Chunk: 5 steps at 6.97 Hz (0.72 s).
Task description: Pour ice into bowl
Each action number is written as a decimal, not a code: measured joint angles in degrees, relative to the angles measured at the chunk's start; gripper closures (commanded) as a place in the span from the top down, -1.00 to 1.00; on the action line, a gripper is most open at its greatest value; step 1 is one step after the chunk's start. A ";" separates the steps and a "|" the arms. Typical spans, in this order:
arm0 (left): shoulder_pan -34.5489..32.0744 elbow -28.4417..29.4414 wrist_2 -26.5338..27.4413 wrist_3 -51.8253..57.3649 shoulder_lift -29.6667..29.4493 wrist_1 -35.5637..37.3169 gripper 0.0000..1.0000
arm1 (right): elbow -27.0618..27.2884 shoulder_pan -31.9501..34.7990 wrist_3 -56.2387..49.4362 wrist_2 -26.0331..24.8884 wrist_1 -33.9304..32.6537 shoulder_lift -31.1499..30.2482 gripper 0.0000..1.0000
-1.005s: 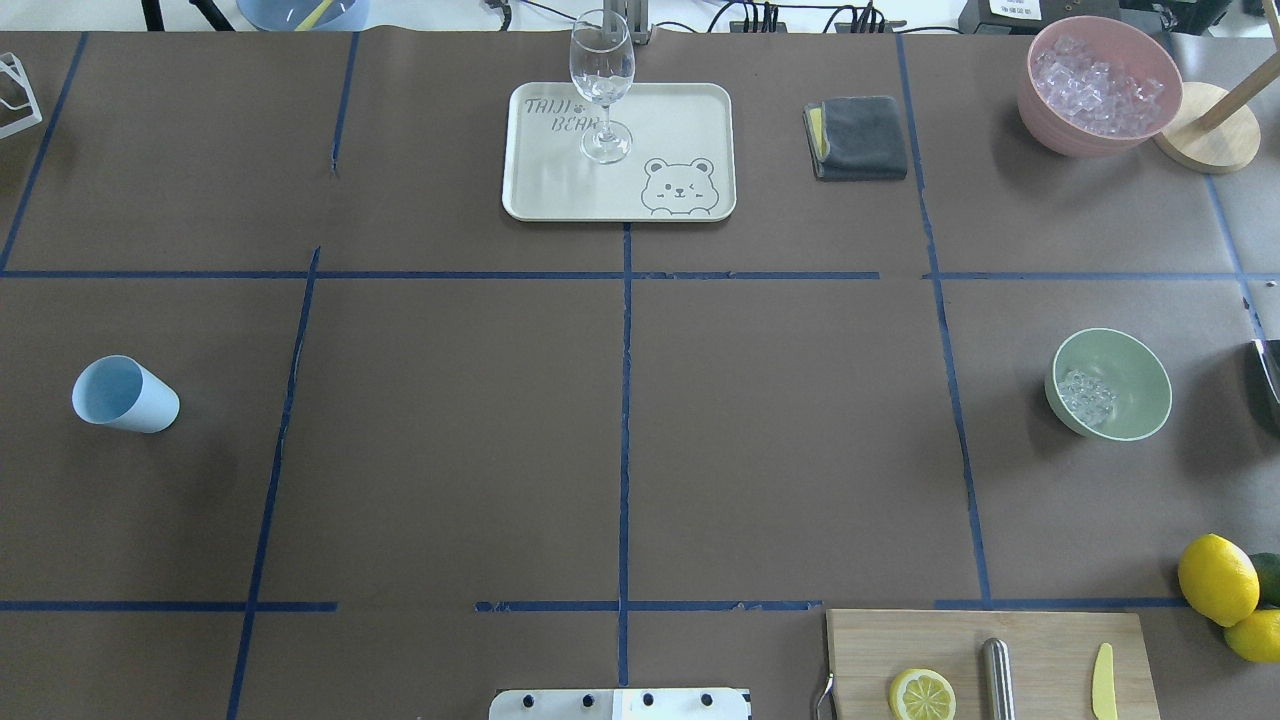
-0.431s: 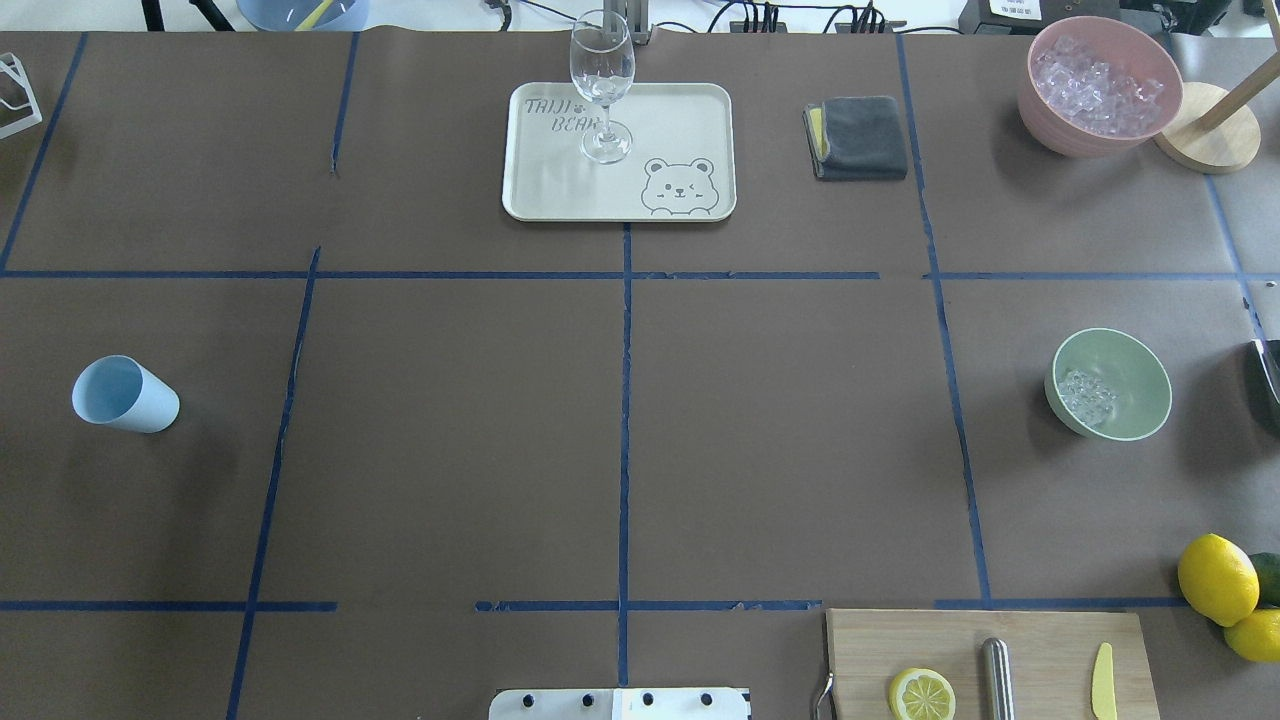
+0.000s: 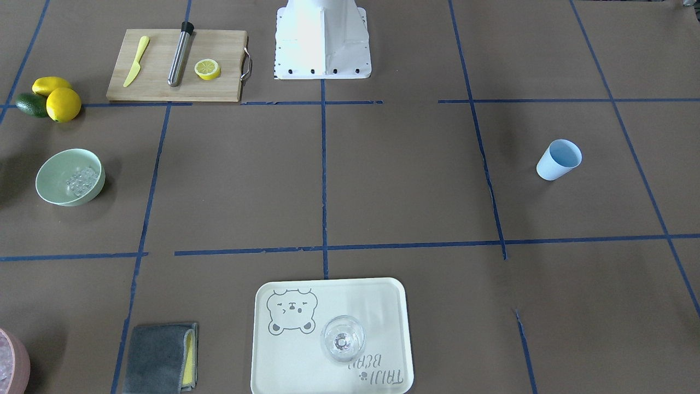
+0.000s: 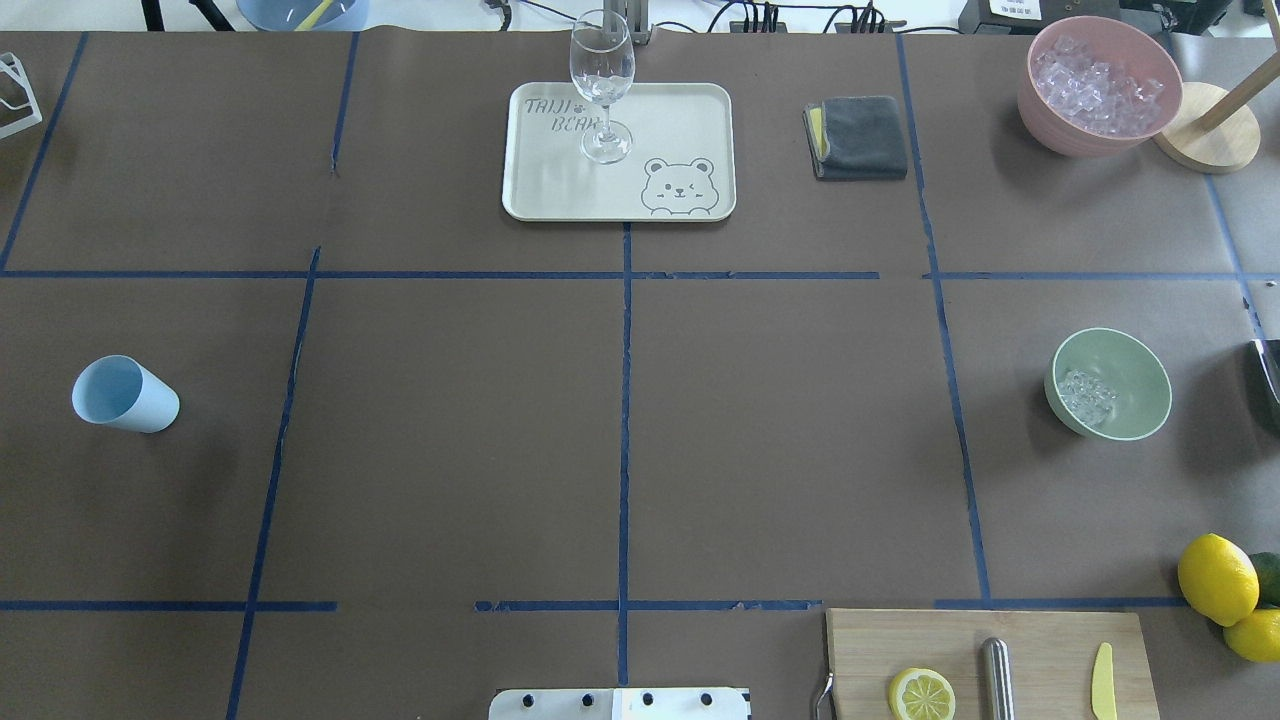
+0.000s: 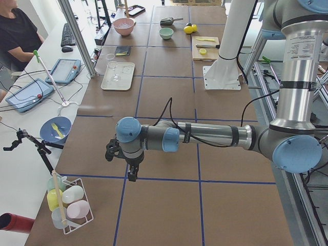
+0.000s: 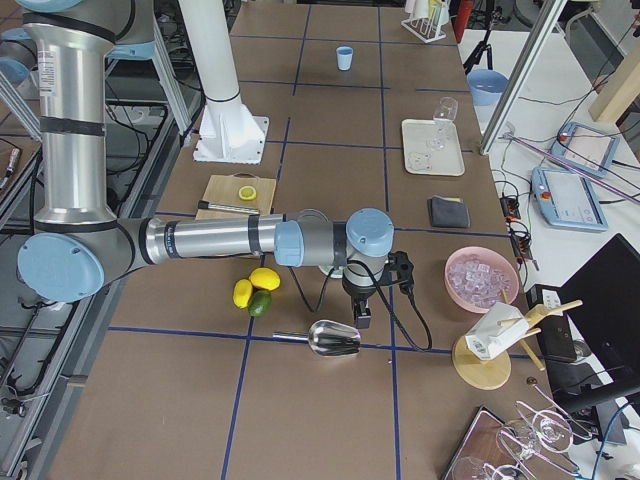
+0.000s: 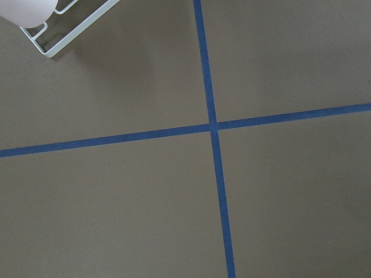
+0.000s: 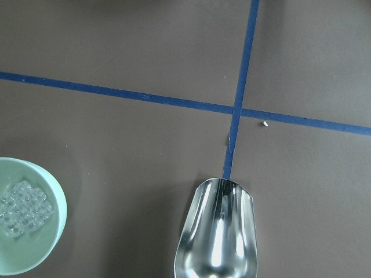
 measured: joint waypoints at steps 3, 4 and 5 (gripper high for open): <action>-0.22 0.52 -0.09 0.16 -0.26 -0.61 1.00 | 0.12 0.20 0.01 0.85 0.01 0.17 1.00; -0.22 0.69 -0.09 0.16 -0.05 -1.47 1.00 | 0.00 0.32 -0.07 0.85 0.00 0.09 1.00; -0.23 0.73 -0.09 0.17 0.11 -1.90 1.00 | -0.63 0.86 -0.19 0.85 -0.02 -0.27 1.00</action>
